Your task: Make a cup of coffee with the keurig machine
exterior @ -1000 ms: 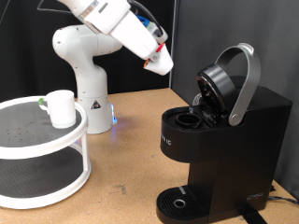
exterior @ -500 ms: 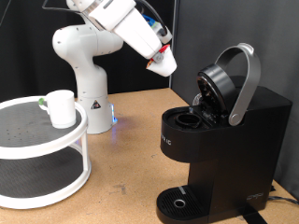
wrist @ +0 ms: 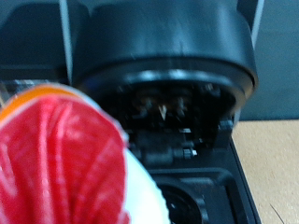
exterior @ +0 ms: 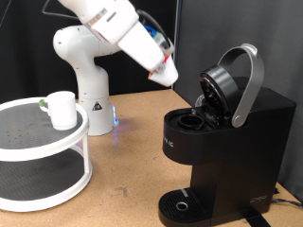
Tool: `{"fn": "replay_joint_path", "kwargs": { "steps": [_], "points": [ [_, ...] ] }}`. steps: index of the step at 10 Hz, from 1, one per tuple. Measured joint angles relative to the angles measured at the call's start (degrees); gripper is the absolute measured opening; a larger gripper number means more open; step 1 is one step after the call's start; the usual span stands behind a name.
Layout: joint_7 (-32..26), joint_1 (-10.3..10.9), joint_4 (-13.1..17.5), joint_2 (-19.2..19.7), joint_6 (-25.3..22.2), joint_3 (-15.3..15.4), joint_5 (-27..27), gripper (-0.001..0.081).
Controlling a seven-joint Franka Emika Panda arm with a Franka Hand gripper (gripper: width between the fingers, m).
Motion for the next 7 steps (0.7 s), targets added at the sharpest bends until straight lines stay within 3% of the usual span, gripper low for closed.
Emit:
{"fn": "replay_joint_path", "kwargs": {
  "steps": [2,7],
  "points": [
    [0.0,0.07,-0.61,2.39,3.69,1.21,0.02,0.0068],
    [-0.72,1.16,0.28,8.3,5.34,4.17,0.73,0.0068]
  ]
}}
